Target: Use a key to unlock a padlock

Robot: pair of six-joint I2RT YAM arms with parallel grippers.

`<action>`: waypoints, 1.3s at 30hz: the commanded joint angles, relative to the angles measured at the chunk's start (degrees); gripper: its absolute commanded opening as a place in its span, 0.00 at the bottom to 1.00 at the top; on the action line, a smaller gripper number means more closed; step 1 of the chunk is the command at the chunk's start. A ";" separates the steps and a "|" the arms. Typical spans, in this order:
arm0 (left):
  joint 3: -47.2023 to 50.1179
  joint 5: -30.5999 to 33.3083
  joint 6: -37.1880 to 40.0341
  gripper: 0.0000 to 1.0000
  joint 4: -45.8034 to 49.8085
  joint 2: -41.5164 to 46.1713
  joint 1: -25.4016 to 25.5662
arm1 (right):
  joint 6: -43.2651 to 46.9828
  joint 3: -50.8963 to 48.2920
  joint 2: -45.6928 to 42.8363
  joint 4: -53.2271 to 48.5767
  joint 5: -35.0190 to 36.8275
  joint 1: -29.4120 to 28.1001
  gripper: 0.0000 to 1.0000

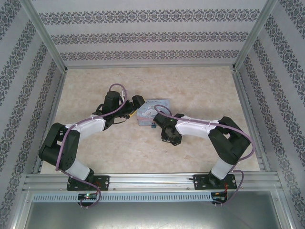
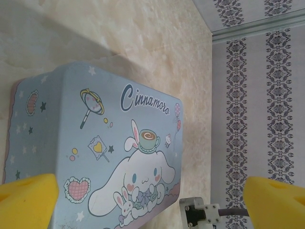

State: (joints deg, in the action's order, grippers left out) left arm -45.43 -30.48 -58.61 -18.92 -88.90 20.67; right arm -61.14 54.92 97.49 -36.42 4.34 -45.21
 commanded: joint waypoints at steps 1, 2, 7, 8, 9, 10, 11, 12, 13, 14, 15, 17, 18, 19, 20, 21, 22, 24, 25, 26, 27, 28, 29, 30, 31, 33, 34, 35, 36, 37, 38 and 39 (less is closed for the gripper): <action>-0.61 -1.05 -0.15 1.00 -2.04 -0.65 0.38 | 1.60 -1.13 3.25 10.15 -0.56 0.01 0.22; -0.59 -1.09 -0.13 0.99 -2.02 -0.72 0.39 | 1.85 -1.37 3.15 10.15 -0.64 0.09 0.21; -0.72 -1.13 -0.08 0.99 -1.80 -0.57 0.39 | 2.69 -3.09 2.02 10.41 -0.82 0.29 0.16; -0.81 -1.12 -0.10 0.99 -1.68 -0.50 0.35 | 2.79 -3.33 1.86 10.45 -0.87 0.36 0.16; -0.85 -1.11 -0.05 0.99 -1.71 -0.57 0.43 | 2.96 -3.67 1.59 10.52 -0.91 0.45 0.15; -0.88 -1.08 -0.07 1.00 -1.72 -0.53 0.43 | 3.05 -3.96 1.39 10.63 -1.00 0.47 0.14; -0.89 -1.09 -0.04 0.99 -1.73 -0.50 0.42 | 3.25 -4.16 1.15 10.67 -1.00 0.50 0.13; -1.03 -1.07 -0.06 0.99 -1.69 -0.55 0.44 | 3.39 -4.37 0.97 10.76 -1.04 0.52 0.12; -0.98 -1.01 -0.08 0.99 -1.73 -0.50 0.47 | 3.59 -4.52 0.86 10.80 -1.05 0.55 0.10; -1.11 -1.04 -0.14 0.99 -1.69 -0.56 0.51 | 3.74 -4.55 0.81 10.76 -1.10 0.52 0.09; -1.11 -1.07 -0.18 1.00 -1.68 -0.50 0.49 | 3.76 -4.64 0.77 10.77 -1.22 0.58 0.07; -1.00 -1.07 -0.18 0.99 -1.65 -0.33 0.44 | 4.01 -4.73 0.62 10.85 -1.35 0.62 0.03; -1.03 -1.01 -0.06 1.00 -1.57 -0.22 0.53 | 4.10 -4.82 0.58 10.98 -1.53 0.58 0.00; -0.99 -1.06 -0.01 0.99 -1.43 -0.09 0.51 | 4.32 -4.91 0.47 11.10 -1.70 0.61 0.00; -0.92 -1.01 -0.02 0.99 -1.38 -0.04 0.57 | 4.52 -4.91 0.30 11.13 -1.83 0.61 0.00; -0.95 -0.90 0.01 0.99 -1.31 0.06 0.58 | 4.72 -5.04 0.08 11.18 -2.04 0.57 0.00; -0.85 -0.96 -0.01 1.00 -1.15 0.14 0.54 | 4.90 -5.24 -0.24 11.28 -2.29 0.50 0.00; -0.83 -0.90 0.13 1.00 -1.17 0.33 0.53 | 5.15 -5.68 -1.16 11.52 -2.65 0.14 0.00; -0.79 -0.92 0.16 0.99 -1.12 0.44 0.55 | 5.11 -6.04 -1.92 11.51 -2.90 -0.10 0.00; -0.71 -0.83 0.13 1.00 -1.17 0.47 0.52 | 5.06 -6.27 -2.70 11.48 -3.10 -0.35 0.00; -0.71 -0.81 0.08 0.99 -1.20 0.49 0.60 | 5.13 -6.48 -3.64 11.49 -3.41 -0.62 0.00; -0.66 -0.81 0.08 1.00 -1.16 0.53 0.52 | 5.06 -6.65 -4.71 11.51 -3.63 -1.05 0.00; -0.61 -0.85 0.12 0.99 -1.13 0.57 0.59 | 4.96 -6.75 -5.59 11.42 -3.88 -1.45 0.00; -0.55 -0.81 0.13 0.99 -1.21 0.58 0.59 | 4.97 -6.84 -6.60 11.38 -4.18 -1.87 0.00; -0.55 -0.81 0.14 0.99 -1.19 0.66 0.54 | 4.88 -6.77 -7.45 11.29 -4.34 -2.19 0.00; -0.46 -0.88 -0.01 1.00 -1.12 0.72 0.60 | 4.64 -6.66 -9.11 10.91 -4.59 -2.83 0.00; -0.40 -0.90 -0.01 0.99 -0.99 0.83 0.60 | 4.47 -6.58 -10.02 10.78 -4.67 -3.15 0.00; -0.35 -0.90 0.00 0.99 -0.78 0.96 0.60 | 4.32 -6.58 -10.96 10.76 -4.69 -3.38 0.00; -0.22 -0.94 -0.01 1.00 -0.62 1.14 0.60 | 4.13 -6.58 -11.60 10.73 -4.78 -3.56 0.00; -0.10 -0.89 0.10 0.99 -0.54 1.31 0.59 | 3.87 -6.58 -12.39 10.70 -4.93 -3.65 0.00; -0.06 -0.90 -0.01 1.00 -0.51 1.45 0.56 | 3.69 -6.64 -13.12 10.71 -5.10 -3.66 0.00; 0.00 -0.92 0.00 0.99 -0.43 1.62 0.59 | 3.51 -6.70 -13.62 10.77 -5.24 -3.66 0.00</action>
State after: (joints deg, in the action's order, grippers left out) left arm -45.43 -30.52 -58.61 -18.87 -88.97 20.67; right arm -56.86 48.71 85.84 -26.06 -0.10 -48.64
